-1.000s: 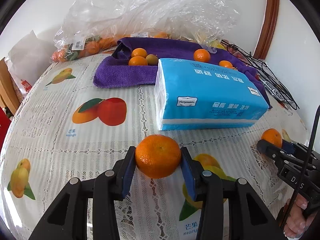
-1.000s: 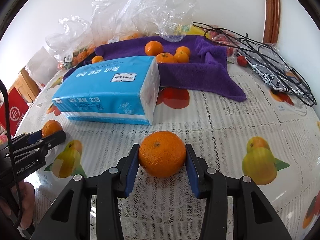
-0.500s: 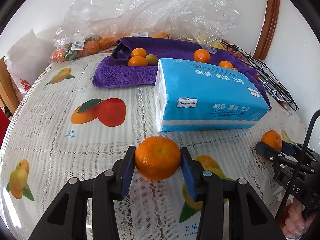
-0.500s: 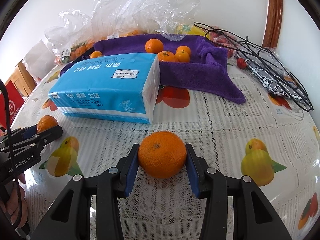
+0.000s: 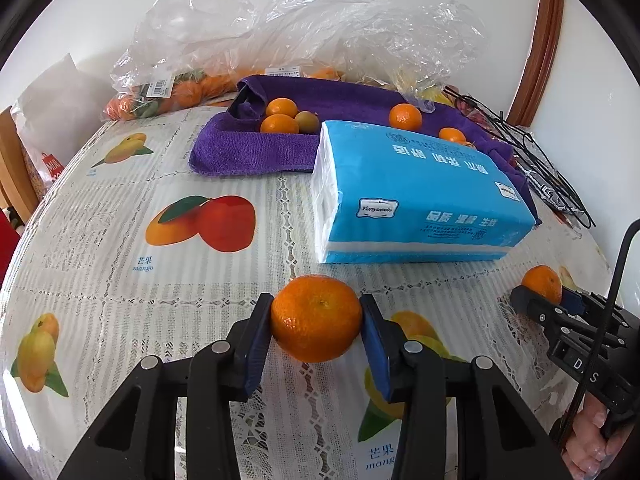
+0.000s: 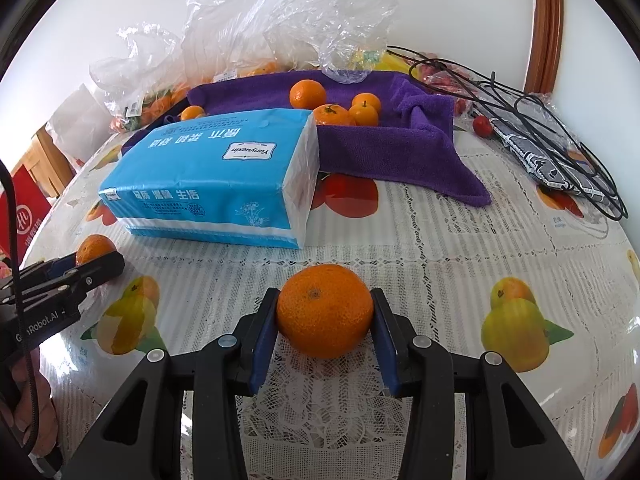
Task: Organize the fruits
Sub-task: 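Carry both held oranges up over the tissue pack toward the towel, then lower both held oranges onto the purple towel beside the other fruit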
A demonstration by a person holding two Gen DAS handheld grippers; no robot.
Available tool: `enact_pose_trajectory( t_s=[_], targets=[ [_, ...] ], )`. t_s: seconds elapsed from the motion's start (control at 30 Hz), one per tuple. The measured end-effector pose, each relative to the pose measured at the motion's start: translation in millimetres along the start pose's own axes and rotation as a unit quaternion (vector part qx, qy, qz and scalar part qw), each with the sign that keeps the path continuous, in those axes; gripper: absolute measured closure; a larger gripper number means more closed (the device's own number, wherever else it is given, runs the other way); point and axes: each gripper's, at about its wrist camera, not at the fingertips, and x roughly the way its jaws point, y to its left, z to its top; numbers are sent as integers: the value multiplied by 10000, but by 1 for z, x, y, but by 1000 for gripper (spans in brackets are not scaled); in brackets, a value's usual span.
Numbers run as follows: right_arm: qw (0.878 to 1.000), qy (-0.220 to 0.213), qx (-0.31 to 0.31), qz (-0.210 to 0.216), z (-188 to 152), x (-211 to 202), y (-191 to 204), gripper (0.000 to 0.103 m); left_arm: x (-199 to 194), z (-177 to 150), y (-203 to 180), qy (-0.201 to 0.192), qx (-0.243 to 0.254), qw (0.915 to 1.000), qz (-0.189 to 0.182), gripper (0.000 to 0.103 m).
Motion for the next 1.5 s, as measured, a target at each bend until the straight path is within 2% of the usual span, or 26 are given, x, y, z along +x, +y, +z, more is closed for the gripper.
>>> enact_pose_trajectory(
  t_s=[0.13, 0.43, 0.83, 1.1, 1.37, 1.5],
  targets=[
    [10000, -2, 91, 30, 4, -6, -3, 59, -11, 4, -1, -24, 39, 10000, -30, 62],
    [9985, -537, 20, -56, 26, -39, -3, 59, -36, 20, -9, -206, 29, 9995, -254, 62],
    [9958, -909, -52, -16, 61, -54, 0, 59, -48, 60, -13, -383, 55, 9991, -196, 62],
    [9943, -1065, -68, -54, 93, -47, -3, 59, -34, 101, -14, -527, 65, 9985, -136, 62],
    [9941, -1086, -52, 16, 122, -21, 0, 60, -16, 138, -23, -652, 170, 9977, -110, 62],
    [9940, -1086, -108, 47, 135, -7, 1, 59, -5, 146, -24, -763, 265, 9967, -38, 62]
  ],
)
